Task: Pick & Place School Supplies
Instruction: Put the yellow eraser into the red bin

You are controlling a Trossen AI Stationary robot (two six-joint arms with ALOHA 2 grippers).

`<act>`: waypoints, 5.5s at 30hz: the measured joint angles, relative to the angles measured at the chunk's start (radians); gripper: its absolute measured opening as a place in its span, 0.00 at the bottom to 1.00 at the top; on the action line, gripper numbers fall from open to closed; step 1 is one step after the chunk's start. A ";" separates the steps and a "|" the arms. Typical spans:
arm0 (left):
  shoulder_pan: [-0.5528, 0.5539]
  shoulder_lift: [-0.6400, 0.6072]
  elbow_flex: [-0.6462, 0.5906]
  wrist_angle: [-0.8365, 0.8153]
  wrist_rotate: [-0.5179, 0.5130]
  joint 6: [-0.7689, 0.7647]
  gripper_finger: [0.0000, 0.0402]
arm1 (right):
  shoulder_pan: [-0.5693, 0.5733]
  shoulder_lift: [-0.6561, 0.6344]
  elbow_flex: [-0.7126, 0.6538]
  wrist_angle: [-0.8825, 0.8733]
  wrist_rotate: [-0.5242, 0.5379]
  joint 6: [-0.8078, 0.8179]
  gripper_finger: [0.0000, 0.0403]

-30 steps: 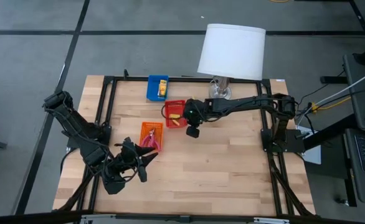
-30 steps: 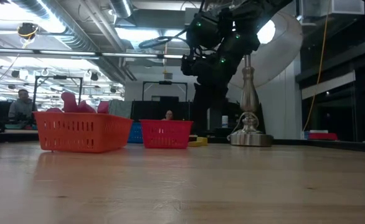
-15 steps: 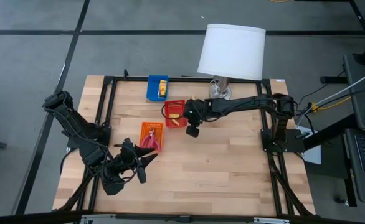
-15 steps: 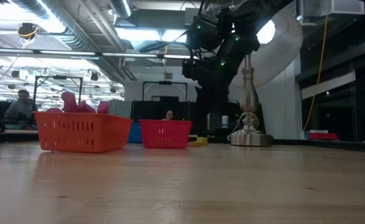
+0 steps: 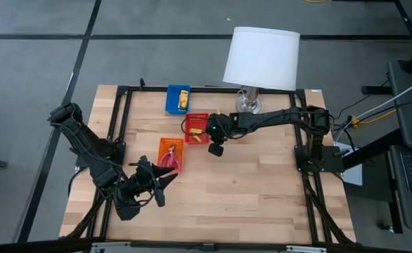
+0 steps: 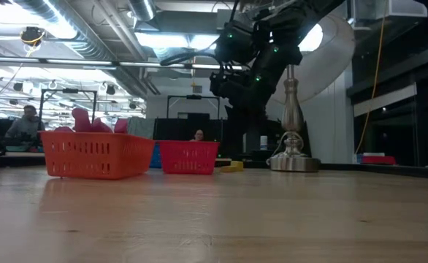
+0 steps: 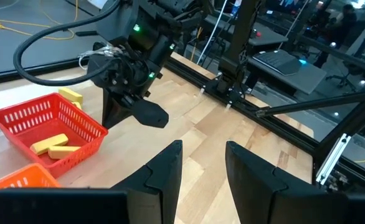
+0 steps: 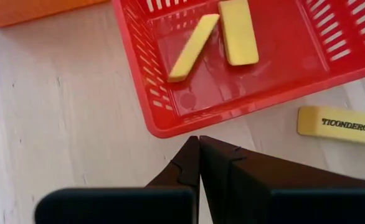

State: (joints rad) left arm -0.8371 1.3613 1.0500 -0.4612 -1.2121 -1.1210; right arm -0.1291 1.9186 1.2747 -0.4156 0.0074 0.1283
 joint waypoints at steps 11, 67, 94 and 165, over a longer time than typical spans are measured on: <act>0.000 0.000 0.000 -0.007 0.000 -0.012 0.29 | -0.054 -0.011 -0.001 -0.059 0.075 0.006 0.01; -0.001 0.000 0.000 0.039 -0.009 -0.062 0.32 | -0.217 0.061 -0.001 0.055 0.266 0.565 0.42; -0.001 0.000 0.000 0.106 -0.008 -0.017 0.32 | -0.221 0.094 -0.001 0.067 0.308 0.568 0.42; -0.012 0.000 0.000 0.309 -0.027 0.219 0.32 | -0.042 -0.029 -0.001 0.255 0.067 0.566 0.18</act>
State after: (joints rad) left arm -0.8494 1.3609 1.0501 -0.1521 -1.2387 -0.9016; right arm -0.1715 1.8900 1.2736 -0.1603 0.0748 0.6946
